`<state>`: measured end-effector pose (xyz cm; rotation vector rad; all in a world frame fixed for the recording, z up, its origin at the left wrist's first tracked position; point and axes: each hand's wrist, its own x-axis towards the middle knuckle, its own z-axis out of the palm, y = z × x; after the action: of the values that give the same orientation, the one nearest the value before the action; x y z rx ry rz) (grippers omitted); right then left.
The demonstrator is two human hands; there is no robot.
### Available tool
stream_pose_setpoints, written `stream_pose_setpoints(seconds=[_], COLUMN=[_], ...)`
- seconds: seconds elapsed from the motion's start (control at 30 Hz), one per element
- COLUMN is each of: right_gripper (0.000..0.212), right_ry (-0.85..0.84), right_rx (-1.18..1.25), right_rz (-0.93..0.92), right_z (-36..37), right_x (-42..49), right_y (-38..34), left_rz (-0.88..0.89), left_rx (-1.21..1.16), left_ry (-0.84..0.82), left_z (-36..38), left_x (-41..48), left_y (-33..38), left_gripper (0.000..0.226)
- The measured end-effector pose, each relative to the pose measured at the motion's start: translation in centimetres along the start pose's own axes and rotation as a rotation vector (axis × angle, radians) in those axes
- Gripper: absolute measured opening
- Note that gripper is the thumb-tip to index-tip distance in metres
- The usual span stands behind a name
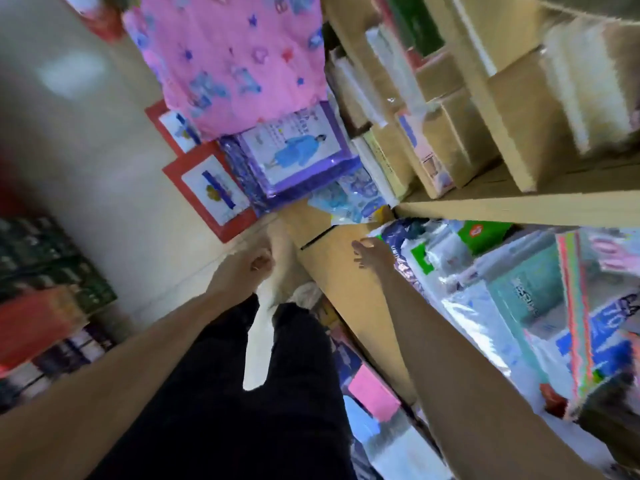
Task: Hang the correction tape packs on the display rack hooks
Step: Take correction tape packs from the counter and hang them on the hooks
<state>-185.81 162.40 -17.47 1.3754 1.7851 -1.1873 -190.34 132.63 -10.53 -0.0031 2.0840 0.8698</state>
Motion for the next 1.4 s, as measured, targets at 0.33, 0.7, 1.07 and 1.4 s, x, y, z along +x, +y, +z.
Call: stream_pose_setpoints(seconds=[0.33,0.7,1.07,1.4], right_gripper=[0.032,0.026,0.002,0.01], right_ry=[-0.079,-0.08,0.061,-0.125], right_rx=[0.527,0.83,0.742,-0.179], right_rz=[0.301,0.208,0.119,-0.356], right_z=[2.8,3.0,4.6,1.8], right_x=[14.7,17.6,12.6,1.4], right_y=[-0.8,1.9,5.0,9.7], left_rz=[-0.131,-0.128,0.001,0.273], left_rx=[-0.077,-0.01,-0.028,0.228], left_ry=[-0.018,-0.064,-0.097,-0.188], left_z=[4.5,6.3,7.2,7.5], left_x=[4.9,7.1,10.3,11.8], left_y=[-5.4,-6.2,-3.9,0.0], left_gripper=[0.011,0.011,0.016,0.076])
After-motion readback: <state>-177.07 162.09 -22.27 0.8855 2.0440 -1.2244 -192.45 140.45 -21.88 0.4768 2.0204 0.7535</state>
